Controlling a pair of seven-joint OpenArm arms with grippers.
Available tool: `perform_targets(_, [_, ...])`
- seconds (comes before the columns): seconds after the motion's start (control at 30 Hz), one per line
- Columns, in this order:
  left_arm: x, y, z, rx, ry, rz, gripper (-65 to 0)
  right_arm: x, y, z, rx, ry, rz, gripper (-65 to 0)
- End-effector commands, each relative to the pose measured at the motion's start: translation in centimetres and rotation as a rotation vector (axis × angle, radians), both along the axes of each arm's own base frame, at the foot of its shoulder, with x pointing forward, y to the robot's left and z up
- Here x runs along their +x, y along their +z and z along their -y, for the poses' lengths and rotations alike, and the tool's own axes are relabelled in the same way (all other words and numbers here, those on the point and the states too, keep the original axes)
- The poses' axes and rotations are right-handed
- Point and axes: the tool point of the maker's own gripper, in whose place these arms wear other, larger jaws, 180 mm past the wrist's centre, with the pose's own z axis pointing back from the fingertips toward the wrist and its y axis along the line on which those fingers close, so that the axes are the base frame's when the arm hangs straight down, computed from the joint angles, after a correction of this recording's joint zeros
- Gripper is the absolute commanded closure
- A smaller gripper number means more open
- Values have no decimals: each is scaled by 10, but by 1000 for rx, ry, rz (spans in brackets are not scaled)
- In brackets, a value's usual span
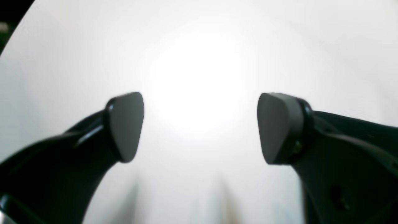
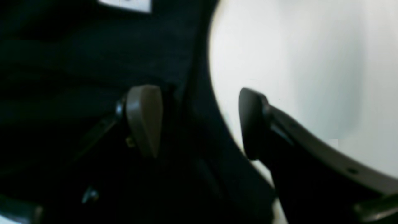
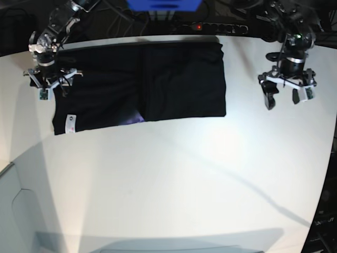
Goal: Fold the T-shirt properly
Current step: 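Open the left gripper and raise it off the shirt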
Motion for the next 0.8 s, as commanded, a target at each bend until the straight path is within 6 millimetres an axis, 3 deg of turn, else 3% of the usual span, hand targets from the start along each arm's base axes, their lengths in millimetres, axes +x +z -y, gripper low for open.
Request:
perform_targets(0.0, [7, 16, -10, 14, 8, 62, -553, 1, 0, -1, 4, 14, -3, -394])
perform_targets(0.2, [-5, 2, -38, 21, 66, 13, -551, -4, -16, -9, 41, 19, -36, -393])
perform_targets(0.57, [-19, -36, -40, -43, 95, -73, -548, 3, -18, -11, 55, 19, -33, -391])
perform_targets(0.77, [-20, -37, -41, -42, 95, -78, -548, -7, -41, -18, 102, 20, -86, -369])
